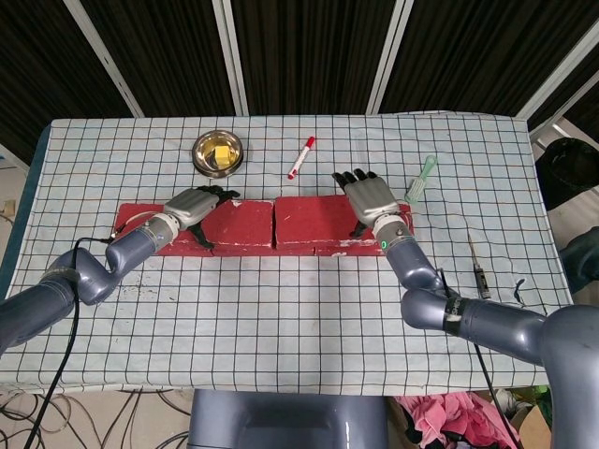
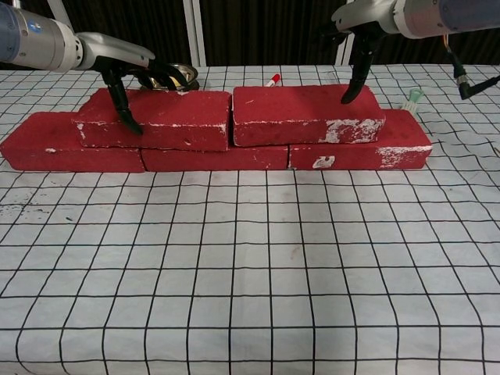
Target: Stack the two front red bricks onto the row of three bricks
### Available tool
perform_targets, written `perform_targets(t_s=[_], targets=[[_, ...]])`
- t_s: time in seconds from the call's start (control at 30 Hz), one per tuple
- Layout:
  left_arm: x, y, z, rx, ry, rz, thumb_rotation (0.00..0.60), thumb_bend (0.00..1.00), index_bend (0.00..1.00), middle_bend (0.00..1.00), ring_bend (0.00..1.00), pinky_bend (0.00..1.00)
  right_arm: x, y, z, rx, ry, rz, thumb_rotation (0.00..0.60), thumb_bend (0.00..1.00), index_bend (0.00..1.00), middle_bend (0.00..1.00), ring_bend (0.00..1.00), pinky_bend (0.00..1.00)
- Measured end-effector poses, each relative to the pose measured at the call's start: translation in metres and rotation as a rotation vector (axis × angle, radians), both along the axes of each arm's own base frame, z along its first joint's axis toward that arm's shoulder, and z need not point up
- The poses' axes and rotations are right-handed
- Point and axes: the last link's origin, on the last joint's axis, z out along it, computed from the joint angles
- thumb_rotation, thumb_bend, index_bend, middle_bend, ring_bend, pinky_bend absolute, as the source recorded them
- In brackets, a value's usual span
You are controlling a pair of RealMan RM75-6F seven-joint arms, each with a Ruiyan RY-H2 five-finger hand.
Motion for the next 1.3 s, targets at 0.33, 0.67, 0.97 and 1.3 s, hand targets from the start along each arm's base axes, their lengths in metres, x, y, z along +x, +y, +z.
perform_targets(t_s=[0.33, 0.67, 0.97, 1.3], targets=[[0.0016, -0.0003, -0.0008, -0.006, 0.002, 0.002, 0.600, 0.00, 0.05, 0.10, 0.00, 0.07, -0.0016, -0.0011, -0.0003, -0.002, 0.003, -0.006, 0.600, 0.00, 0.02, 0.07, 0.04, 0.13], [0.0002, -0.0002, 0.0008, -0.010, 0.018, 0.016, 0.600, 0.00, 0.05, 0.10, 0.00, 0.11, -0.0041, -0.0012, 0.0011, -0.008, 0.005, -0.010, 0.600, 0.00, 0.02, 0.07, 0.04, 0.13], [0.0010, -0.0003, 0.0043, -0.005, 0.022, 0.019, 0.600, 0.00, 0.04, 0.10, 0.00, 0.13, -0.0056, -0.0008, 0.0021, -0.012, 0.008, -0.010, 0.600, 0.00, 0.02, 0.07, 0.04, 0.13], [-0.0012, -0.0015, 0.0060, -0.006, 0.040, 0.032, 0.600, 0.00, 0.03, 0.10, 0.00, 0.15, -0.0072, 0.0000, 0.0027, -0.012, 0.012, -0.013, 0.600, 0.00, 0.02, 0.07, 0.03, 0.13]])
